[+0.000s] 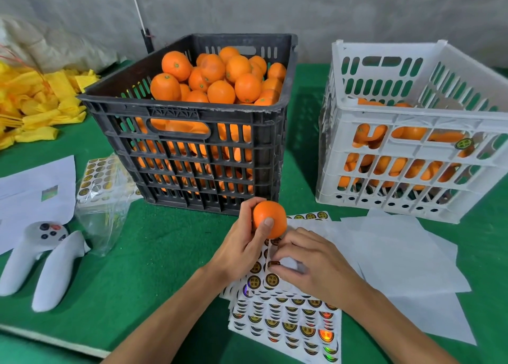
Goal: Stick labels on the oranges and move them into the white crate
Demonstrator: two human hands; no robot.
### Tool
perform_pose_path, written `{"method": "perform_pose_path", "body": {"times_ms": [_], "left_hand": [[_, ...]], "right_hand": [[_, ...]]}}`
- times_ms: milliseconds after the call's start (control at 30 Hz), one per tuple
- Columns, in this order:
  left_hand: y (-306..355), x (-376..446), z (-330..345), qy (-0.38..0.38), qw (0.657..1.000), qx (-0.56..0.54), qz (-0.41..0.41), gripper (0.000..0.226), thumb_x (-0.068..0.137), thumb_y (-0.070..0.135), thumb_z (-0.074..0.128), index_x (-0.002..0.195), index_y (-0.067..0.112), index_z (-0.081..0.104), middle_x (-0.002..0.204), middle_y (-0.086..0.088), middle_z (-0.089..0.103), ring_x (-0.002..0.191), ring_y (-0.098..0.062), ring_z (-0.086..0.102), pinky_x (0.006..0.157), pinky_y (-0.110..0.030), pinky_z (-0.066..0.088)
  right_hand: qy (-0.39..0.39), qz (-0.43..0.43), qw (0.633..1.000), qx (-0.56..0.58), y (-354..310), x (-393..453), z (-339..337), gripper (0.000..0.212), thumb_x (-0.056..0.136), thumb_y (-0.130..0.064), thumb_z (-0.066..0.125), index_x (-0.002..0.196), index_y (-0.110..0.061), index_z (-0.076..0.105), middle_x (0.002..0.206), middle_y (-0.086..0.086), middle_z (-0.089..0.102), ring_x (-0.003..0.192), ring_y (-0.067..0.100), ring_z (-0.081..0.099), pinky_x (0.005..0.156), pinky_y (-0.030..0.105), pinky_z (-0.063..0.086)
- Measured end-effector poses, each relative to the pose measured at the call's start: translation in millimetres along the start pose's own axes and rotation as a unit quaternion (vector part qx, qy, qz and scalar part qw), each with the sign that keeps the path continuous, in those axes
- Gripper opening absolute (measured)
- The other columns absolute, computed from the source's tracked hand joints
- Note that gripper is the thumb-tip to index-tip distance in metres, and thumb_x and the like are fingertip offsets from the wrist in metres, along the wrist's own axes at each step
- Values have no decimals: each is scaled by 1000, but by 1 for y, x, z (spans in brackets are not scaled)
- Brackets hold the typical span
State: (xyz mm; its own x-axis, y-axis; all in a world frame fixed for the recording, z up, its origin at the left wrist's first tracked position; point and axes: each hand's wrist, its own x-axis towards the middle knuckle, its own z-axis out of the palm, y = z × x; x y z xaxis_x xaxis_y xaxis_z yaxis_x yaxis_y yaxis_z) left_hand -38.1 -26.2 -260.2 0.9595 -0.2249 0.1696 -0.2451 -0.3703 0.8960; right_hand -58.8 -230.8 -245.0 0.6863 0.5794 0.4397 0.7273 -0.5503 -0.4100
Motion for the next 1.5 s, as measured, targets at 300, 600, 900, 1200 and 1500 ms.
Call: {"method": "perform_pose_path", "body": {"times_ms": [300,600,900,1200,1500], "left_hand": [[-1,1,0,-9,1000,-3,-6,52,100,77,34,143,48,31,116,24,58,97,-8,65,81,-24,52],[-1,0,0,-23,1000,-14,-2,54,100,75,37,146,47,29,116,24,58,98,-10,64,81,-20,54],[3,0,-1,-7,999,-47,-25,51,101,71,42,145,45,34,124,21,60,114,-10,64,97,-35,56],[50,4,4,17,992,-127,-5,49,97,67,57,141,45,50,124,18,65,114,-14,69,93,-34,59],[194,81,21,-40,982,-165,77,58,92,79,47,144,53,45,139,19,58,126,-5,62,106,-33,54]], "right_hand": [[134,127,939,289,-5,1,-4,15,101,-22,59,95,-20,73,98,-5,65,95,21,64,85,33,53],[154,241,910,299,2,4,4,29,100,-39,63,127,-28,68,111,-7,56,98,24,62,87,50,58],[117,135,984,-25,0,4,-2,56,97,-53,58,146,-26,54,149,-15,46,131,6,50,105,33,48],[150,103,977,-113,-15,9,-21,75,99,-58,52,157,-14,37,166,-9,27,149,7,33,117,30,38],[367,95,888,-261,-5,53,-126,79,104,-56,43,156,2,30,166,15,25,151,27,32,122,35,28]]}}
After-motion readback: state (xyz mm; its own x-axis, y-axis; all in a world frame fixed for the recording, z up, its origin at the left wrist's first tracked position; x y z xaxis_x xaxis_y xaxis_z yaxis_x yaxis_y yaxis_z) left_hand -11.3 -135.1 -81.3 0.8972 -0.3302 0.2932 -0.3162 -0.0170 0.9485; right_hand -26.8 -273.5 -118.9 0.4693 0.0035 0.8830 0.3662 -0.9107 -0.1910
